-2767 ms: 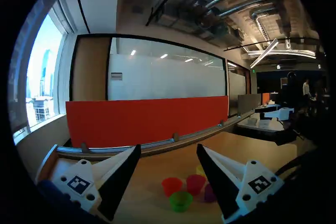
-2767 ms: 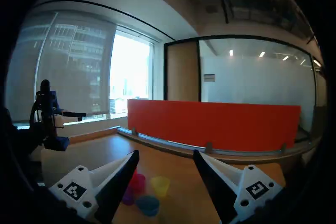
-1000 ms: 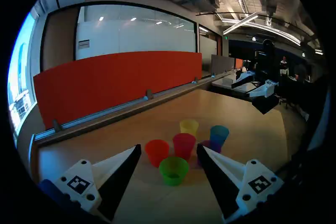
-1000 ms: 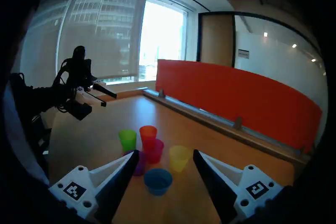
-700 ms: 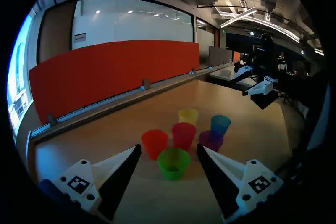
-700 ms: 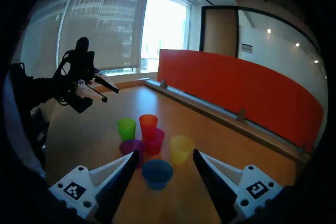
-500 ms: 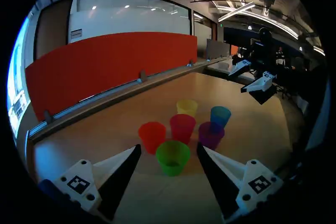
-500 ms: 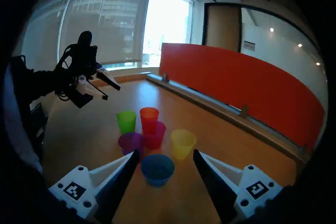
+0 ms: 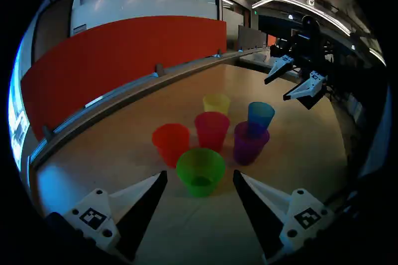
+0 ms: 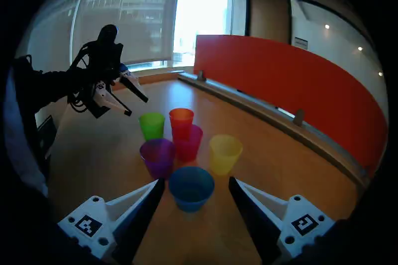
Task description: Pour water
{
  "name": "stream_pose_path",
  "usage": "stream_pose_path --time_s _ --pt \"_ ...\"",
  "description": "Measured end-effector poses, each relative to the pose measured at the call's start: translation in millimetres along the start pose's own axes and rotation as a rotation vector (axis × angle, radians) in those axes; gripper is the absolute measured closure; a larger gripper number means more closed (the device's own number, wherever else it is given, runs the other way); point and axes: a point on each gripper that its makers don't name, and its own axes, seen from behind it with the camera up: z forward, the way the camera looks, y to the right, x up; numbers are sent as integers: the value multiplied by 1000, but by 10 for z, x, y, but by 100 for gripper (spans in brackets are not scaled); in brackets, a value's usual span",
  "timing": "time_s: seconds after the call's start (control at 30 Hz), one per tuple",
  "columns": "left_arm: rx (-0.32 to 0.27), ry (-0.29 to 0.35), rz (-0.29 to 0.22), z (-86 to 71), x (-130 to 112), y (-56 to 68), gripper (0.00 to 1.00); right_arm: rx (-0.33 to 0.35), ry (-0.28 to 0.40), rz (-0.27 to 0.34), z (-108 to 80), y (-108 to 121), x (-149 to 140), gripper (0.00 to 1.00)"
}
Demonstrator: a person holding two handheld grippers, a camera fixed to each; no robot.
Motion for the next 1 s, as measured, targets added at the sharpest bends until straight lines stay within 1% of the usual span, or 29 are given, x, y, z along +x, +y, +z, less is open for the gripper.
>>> stream_pose_path --time_s 0.27,0.37,0.67,1.0 --pt "-2 -57 23 169 -179 -32 2 10 -36 0 73 11 -160 0" --pt "-11 -73 20 225 -223 -26 2 13 -46 -2 106 18 -197 0" --pt "-22 -85 16 364 -262 -43 2 19 -61 -4 198 45 -232 0" --pt "-32 -86 15 505 -260 -49 1 24 -71 -15 250 50 -269 1"
